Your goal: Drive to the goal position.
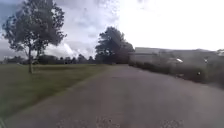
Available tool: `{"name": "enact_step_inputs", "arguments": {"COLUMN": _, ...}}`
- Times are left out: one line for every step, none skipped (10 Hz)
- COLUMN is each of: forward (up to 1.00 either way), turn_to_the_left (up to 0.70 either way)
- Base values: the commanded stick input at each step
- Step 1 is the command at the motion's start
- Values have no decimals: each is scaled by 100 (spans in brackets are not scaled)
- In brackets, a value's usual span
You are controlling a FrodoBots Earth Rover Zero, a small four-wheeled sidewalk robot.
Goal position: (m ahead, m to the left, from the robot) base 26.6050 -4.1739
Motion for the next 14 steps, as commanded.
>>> {"name": "enact_step_inputs", "arguments": {"forward": 70, "turn_to_the_left": 0}}
{"name": "enact_step_inputs", "arguments": {"forward": 70, "turn_to_the_left": 0}}
{"name": "enact_step_inputs", "arguments": {"forward": 70, "turn_to_the_left": -4}}
{"name": "enact_step_inputs", "arguments": {"forward": 70, "turn_to_the_left": -5}}
{"name": "enact_step_inputs", "arguments": {"forward": 70, "turn_to_the_left": -6}}
{"name": "enact_step_inputs", "arguments": {"forward": 70, "turn_to_the_left": -6}}
{"name": "enact_step_inputs", "arguments": {"forward": 70, "turn_to_the_left": -5}}
{"name": "enact_step_inputs", "arguments": {"forward": 70, "turn_to_the_left": -4}}
{"name": "enact_step_inputs", "arguments": {"forward": 70, "turn_to_the_left": -6}}
{"name": "enact_step_inputs", "arguments": {"forward": 70, "turn_to_the_left": -8}}
{"name": "enact_step_inputs", "arguments": {"forward": 70, "turn_to_the_left": -16}}
{"name": "enact_step_inputs", "arguments": {"forward": 70, "turn_to_the_left": -20}}
{"name": "enact_step_inputs", "arguments": {"forward": 70, "turn_to_the_left": -24}}
{"name": "enact_step_inputs", "arguments": {"forward": 70, "turn_to_the_left": -23}}
